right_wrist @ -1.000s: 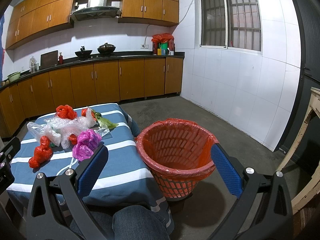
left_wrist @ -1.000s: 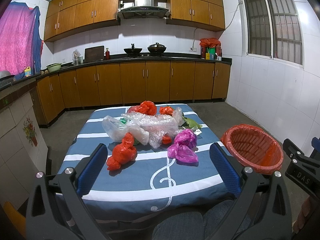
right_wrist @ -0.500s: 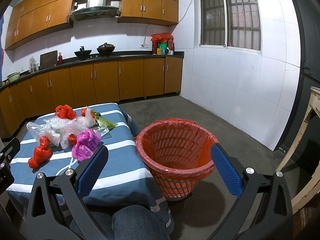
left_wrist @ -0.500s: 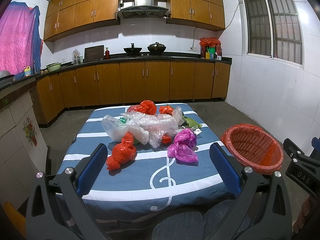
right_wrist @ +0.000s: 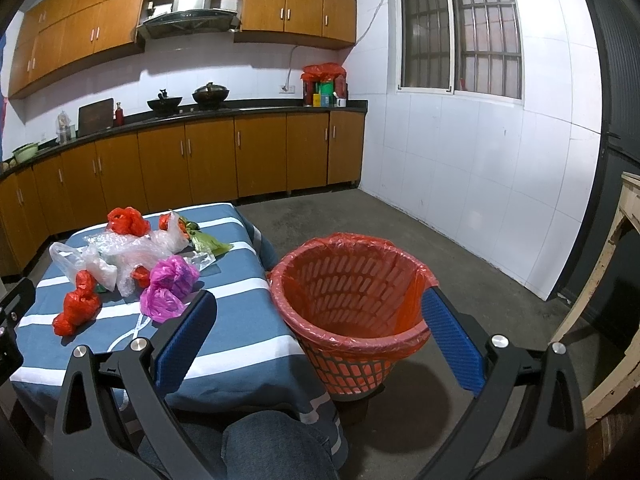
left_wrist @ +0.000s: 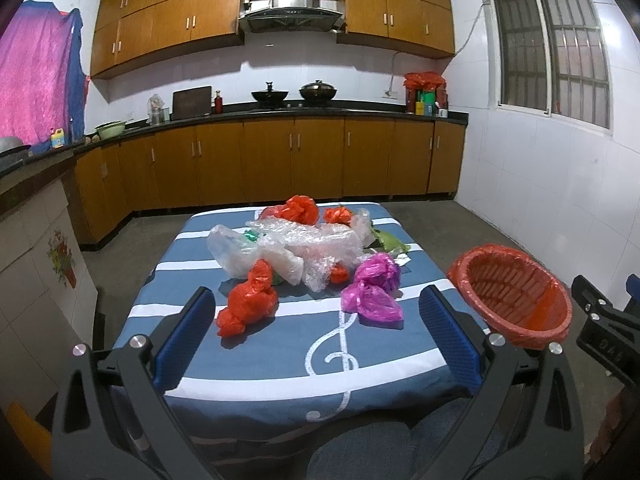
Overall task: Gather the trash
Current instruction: 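Grasp the red bag with the left tool while the right tool grasps the pink bag, then carry both bags to the orange basket and open both tools to drop them, then grasp the clear plastic bag with the left tool while the right tool reaches the bubble wrap, then close the right tool on the bubble wrap and lift it off the table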
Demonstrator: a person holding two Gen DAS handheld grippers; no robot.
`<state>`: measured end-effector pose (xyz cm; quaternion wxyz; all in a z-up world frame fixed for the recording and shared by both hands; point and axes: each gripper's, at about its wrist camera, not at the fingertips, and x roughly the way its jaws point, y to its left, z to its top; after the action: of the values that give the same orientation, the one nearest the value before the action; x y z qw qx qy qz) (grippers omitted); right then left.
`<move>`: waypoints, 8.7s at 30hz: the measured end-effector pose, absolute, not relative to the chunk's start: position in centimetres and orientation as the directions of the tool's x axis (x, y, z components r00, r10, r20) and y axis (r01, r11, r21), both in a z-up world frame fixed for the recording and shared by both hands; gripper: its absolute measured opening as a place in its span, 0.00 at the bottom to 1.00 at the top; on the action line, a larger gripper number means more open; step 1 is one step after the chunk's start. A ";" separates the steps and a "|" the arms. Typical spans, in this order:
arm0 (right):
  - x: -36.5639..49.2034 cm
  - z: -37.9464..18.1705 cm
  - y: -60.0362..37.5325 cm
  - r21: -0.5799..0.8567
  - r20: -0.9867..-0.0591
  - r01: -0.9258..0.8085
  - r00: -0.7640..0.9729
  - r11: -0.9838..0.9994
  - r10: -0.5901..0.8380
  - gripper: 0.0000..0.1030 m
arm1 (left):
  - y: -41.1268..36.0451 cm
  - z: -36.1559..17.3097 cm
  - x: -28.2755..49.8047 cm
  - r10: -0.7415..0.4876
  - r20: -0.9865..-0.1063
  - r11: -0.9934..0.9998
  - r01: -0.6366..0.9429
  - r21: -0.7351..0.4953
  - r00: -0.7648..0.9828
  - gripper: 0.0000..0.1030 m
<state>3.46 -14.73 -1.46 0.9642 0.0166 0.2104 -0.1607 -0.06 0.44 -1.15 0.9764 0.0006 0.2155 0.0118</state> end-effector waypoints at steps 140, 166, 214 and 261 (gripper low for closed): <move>16.0 -4.9 -32.7 0.170 -0.559 0.464 0.772 0.869 -0.303 0.68 | -23.5 -8.9 26.2 -0.588 -0.640 0.774 0.573 -0.268 0.495 0.53; 19.1 -4.3 -21.9 0.024 -0.494 0.239 0.847 0.971 -0.196 0.97 | -3.9 -6.9 22.2 -0.154 -0.589 0.988 0.137 -0.074 0.793 0.80; 27.9 -9.5 -8.5 0.025 -0.613 -0.019 0.789 1.000 0.030 0.75 | 16.1 -10.3 23.4 0.022 -0.668 0.967 -0.186 -0.176 0.744 0.17; 27.4 -4.8 0.1 0.134 -0.536 -0.413 0.734 0.901 0.417 0.08 | 17.3 -7.5 21.4 0.016 -0.602 0.956 -0.188 -0.225 0.799 0.18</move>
<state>27.43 0.10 -4.80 0.9313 0.0028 0.2883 0.2228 21.40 17.32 -7.52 0.9382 -0.1382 0.3126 0.0544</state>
